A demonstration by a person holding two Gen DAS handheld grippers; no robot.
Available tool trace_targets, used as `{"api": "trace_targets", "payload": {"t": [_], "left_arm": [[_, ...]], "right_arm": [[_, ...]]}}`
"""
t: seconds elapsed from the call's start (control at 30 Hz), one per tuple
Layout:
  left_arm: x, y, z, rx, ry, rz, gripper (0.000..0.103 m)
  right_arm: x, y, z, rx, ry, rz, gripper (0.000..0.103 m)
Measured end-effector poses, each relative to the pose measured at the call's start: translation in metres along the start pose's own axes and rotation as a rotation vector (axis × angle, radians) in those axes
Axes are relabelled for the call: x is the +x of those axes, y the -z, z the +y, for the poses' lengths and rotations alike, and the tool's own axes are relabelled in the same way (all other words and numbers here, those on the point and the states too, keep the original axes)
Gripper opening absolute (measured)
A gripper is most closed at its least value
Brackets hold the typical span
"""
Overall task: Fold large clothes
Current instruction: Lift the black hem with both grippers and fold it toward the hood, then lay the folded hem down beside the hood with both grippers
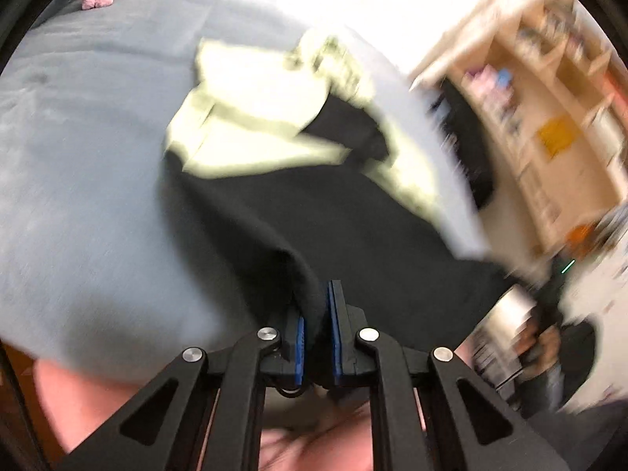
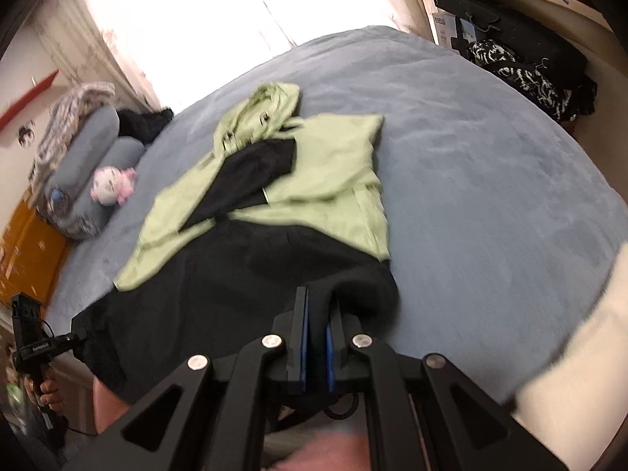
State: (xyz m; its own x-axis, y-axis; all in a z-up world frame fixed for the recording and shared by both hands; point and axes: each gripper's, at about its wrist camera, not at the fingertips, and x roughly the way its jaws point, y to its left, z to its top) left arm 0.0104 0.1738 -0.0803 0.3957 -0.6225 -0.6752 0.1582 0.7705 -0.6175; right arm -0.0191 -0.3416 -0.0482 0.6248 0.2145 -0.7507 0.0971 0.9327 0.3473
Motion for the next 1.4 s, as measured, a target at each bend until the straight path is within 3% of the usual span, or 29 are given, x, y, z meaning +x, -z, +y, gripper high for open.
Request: {"api": "trace_targets", "payload": {"t": [0.07,0.2,0.4,0.47,0.5,0.53,0.6,0.67,0.93,1.17,1.4], "left_arm": [[0.000,-0.030,-0.009,-0.039,0.056,-0.073,0.008],[0.011,-0.094,-0.014,-0.114,0.061,-0.196,0.008],[0.057,-0.197,0.020,-0.257,-0.078,-0.307,0.008],[0.070,-0.229,0.042,-0.281,-0.128,-0.324,0.009],[0.083,-0.246,0.052,-0.295,-0.151,-0.318,0.014],[0.091,-0.255,0.062,-0.305,-0.158,-0.302,0.019],[0.115,-0.275,0.081,-0.338,-0.204,-0.254,0.047],[0.123,-0.284,0.093,-0.321,-0.262,-0.241,0.052],[0.173,-0.293,0.096,-0.111,-0.401,-0.108,0.054],[0.207,-0.304,0.112,-0.032,-0.466,-0.040,0.054],[0.231,-0.304,0.105,0.139,-0.539,0.005,0.053]], "right_arm": [[0.006,-0.020,0.003,0.020,-0.025,-0.031,0.006],[0.025,-0.077,0.002,0.101,-0.073,-0.116,0.006],[0.082,-0.164,-0.002,0.205,-0.085,-0.171,0.006],[0.108,-0.192,-0.006,0.219,-0.073,-0.167,0.011],[0.121,-0.204,-0.009,0.229,-0.065,-0.161,0.013],[0.135,-0.213,-0.013,0.244,-0.059,-0.149,0.023],[0.161,-0.227,-0.020,0.262,-0.028,-0.124,0.039],[0.181,-0.231,-0.028,0.254,0.004,-0.106,0.044],[0.225,-0.223,-0.052,0.170,0.079,0.005,0.044],[0.263,-0.235,-0.054,0.105,0.106,0.072,0.044],[0.305,-0.237,-0.040,0.047,0.151,0.126,0.044]]}}
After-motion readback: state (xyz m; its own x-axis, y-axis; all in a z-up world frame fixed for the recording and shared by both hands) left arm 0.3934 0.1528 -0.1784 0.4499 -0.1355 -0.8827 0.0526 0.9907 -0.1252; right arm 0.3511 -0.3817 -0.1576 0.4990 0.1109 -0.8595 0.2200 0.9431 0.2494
